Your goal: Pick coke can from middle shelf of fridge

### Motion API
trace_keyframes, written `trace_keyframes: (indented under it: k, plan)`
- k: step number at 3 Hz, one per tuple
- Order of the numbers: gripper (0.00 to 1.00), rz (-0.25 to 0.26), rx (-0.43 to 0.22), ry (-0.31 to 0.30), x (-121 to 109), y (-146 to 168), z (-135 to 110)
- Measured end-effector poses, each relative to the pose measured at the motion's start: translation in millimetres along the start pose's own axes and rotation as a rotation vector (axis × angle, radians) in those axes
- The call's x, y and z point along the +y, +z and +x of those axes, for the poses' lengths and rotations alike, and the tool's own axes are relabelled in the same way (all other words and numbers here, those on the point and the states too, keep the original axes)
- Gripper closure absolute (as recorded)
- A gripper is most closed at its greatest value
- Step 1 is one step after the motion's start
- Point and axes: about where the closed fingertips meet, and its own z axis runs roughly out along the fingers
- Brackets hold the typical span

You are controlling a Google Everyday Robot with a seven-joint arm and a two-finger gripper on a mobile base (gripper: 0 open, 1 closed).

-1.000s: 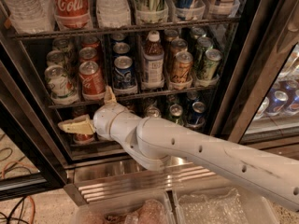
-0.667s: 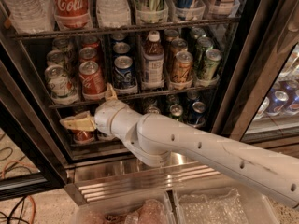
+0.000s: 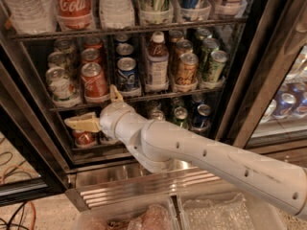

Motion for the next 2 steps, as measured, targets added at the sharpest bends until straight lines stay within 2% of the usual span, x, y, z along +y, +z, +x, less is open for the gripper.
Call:
trace_keyframes:
  k: [1, 2]
  plan:
    - [0.0, 0.028, -0.029, 0.011, -4, 3, -5]
    - [0.0, 0.035, -0.055, 0.004, -5, 9, -17]
